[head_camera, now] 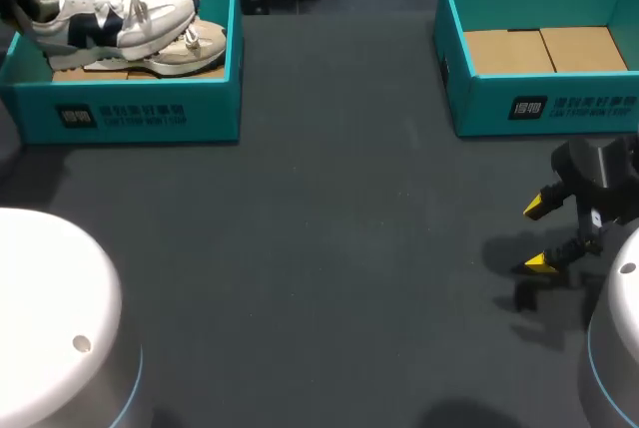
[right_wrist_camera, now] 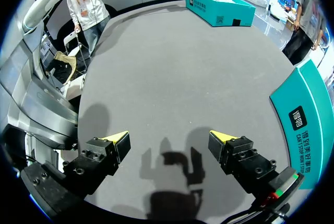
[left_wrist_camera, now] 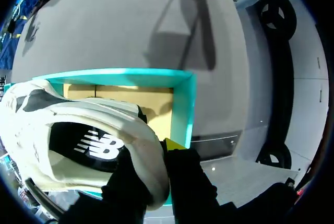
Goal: Take the shoe out of the shoebox, open the shoe tongue, remove and reinsert the insole, then place the shoe into the shoebox
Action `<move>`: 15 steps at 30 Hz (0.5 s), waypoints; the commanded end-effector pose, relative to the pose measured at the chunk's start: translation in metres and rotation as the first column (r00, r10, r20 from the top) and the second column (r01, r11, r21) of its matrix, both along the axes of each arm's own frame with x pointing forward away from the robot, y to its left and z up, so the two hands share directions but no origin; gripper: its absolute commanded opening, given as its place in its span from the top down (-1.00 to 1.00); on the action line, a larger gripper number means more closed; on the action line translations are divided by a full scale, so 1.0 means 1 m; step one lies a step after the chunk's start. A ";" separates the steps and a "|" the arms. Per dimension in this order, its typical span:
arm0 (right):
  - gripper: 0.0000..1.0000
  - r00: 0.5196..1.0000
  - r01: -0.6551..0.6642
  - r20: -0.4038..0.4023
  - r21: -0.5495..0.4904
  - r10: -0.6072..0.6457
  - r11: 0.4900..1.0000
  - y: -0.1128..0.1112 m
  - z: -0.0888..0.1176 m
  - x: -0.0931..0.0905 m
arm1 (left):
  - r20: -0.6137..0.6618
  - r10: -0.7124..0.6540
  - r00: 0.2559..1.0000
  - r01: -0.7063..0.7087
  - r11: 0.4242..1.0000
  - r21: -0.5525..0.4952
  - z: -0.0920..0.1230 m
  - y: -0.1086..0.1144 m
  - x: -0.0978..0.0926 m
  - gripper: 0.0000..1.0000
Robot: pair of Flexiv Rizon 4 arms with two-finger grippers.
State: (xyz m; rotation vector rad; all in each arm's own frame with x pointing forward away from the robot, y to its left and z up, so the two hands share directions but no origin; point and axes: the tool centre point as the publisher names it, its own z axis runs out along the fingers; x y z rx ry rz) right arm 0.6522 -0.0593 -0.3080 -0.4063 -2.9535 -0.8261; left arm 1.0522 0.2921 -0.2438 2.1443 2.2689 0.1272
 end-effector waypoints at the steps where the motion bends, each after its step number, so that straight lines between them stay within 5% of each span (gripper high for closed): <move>1: -1.00 1.000 0.002 0.002 -0.003 -0.002 1.000 0.000 0.001 -0.002 | 0.005 -0.010 1.000 0.010 1.000 -0.014 0.037 0.002 -0.008 1.00; 15: -1.00 1.000 0.002 0.002 -0.003 -0.002 1.000 0.000 0.001 -0.002 | 0.083 0.016 0.996 -0.024 0.995 0.099 0.098 -0.004 -0.030 1.00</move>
